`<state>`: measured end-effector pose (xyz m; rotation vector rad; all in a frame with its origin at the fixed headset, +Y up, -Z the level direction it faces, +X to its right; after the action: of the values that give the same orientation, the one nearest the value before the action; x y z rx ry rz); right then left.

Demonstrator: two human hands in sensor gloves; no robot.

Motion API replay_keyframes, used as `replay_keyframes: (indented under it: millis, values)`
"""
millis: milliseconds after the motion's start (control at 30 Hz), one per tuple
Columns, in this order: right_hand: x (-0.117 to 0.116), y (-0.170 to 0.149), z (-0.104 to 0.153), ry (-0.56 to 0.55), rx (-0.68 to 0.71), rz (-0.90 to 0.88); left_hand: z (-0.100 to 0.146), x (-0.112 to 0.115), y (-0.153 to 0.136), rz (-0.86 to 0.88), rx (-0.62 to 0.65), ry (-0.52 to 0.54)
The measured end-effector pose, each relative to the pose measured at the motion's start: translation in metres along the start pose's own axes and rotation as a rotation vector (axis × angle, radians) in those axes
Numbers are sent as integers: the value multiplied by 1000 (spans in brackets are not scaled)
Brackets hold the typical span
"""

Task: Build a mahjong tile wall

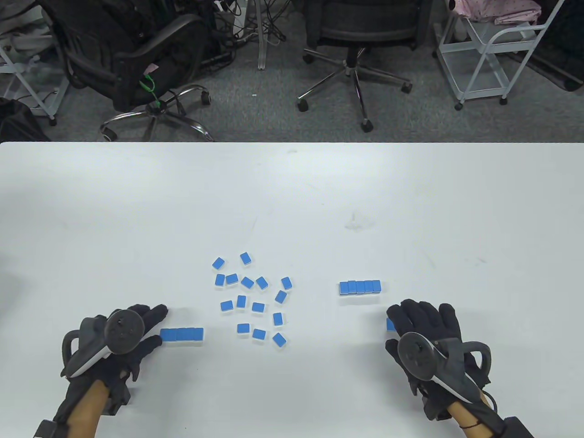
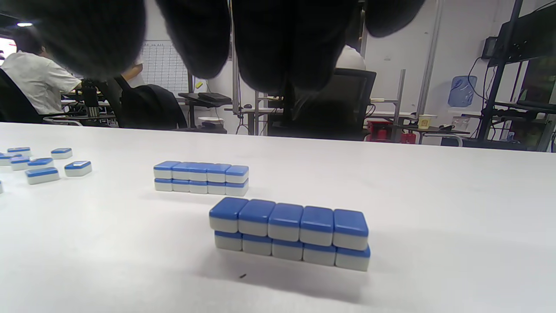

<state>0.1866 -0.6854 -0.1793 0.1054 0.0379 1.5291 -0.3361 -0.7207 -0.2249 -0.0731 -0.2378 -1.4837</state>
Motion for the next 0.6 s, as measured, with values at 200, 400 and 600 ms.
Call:
replay_keyframes:
  millis: [200,400,600]
  values:
    - [-1,1,0,7,0,-2,-31,-8,67,-149,155,-50]
    - [-1,-2,1,15,-3,-7,-63,4,125,-350,251,-81]
    - [2,-2,2,1,1,-15,-73,19,148,-446,297,-84]
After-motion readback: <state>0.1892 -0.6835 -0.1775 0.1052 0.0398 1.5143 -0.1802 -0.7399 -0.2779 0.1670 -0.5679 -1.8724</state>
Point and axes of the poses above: the tracker on the back of each hand, its own y axis roughly to the thumb side, its own z axis roughly from the fingertips to the wrist, x = y × z, the point moved 4 cm from there along -z, roughly from the wrist to the fingertips
